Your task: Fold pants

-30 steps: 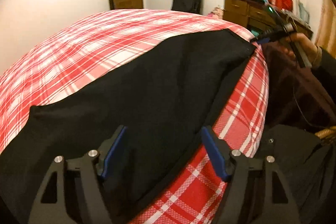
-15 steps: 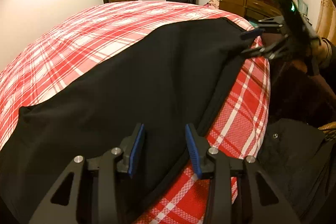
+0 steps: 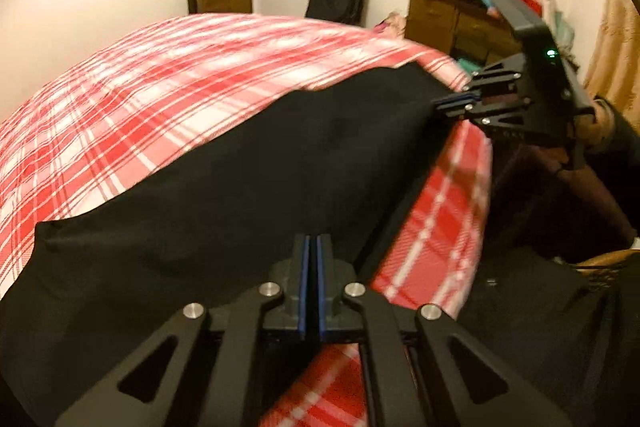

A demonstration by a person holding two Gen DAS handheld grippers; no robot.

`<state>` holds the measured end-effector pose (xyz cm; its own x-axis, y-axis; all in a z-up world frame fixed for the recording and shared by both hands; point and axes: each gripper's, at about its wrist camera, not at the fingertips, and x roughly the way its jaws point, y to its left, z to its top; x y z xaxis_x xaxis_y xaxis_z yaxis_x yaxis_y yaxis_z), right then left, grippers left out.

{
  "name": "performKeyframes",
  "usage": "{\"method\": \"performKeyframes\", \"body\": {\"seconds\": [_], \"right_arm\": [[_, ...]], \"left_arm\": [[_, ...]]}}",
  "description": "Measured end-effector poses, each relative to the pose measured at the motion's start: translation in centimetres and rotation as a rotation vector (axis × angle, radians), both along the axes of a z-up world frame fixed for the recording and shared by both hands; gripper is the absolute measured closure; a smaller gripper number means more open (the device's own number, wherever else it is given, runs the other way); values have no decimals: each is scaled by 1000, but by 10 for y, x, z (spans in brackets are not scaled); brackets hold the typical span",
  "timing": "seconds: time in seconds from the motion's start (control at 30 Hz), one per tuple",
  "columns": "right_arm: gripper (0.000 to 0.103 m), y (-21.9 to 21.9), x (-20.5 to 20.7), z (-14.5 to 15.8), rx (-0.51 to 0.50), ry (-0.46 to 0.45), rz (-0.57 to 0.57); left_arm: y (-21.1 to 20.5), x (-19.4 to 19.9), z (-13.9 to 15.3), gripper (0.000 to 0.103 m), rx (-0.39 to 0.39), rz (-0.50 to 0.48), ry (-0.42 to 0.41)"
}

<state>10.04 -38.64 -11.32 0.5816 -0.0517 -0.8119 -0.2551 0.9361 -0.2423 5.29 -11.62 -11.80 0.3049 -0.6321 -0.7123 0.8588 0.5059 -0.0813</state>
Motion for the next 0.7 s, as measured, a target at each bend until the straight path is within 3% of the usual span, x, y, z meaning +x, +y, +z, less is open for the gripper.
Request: {"method": "performKeyframes", "body": {"seconds": [0.13,0.17,0.23,0.3,0.37,0.47,0.6,0.7], "right_arm": [[96,4,-2,-27,-54,65,38],[89,6,1,-41,-76,90,43],[74,3,-2,-43,-106,41,38],[58,-12,-2,-33,-16,70,8],[57,-39,-5,-12,106,42,-27],[57,-97,-3,17,174,-38,-185],[57,-178,21,21,211,-67,-511],[57,-226,38,1,313,-24,-625]], "left_arm": [[-5,-4,-13,95,52,-6,-13],[-7,-2,-19,95,71,5,-11],[-9,0,-28,94,89,20,28],[-5,-3,-27,91,72,13,37],[2,-6,-20,72,52,4,18],[19,-10,-5,49,8,24,-30],[38,0,2,43,-5,97,-83],[44,14,-6,39,13,152,-64]]}}
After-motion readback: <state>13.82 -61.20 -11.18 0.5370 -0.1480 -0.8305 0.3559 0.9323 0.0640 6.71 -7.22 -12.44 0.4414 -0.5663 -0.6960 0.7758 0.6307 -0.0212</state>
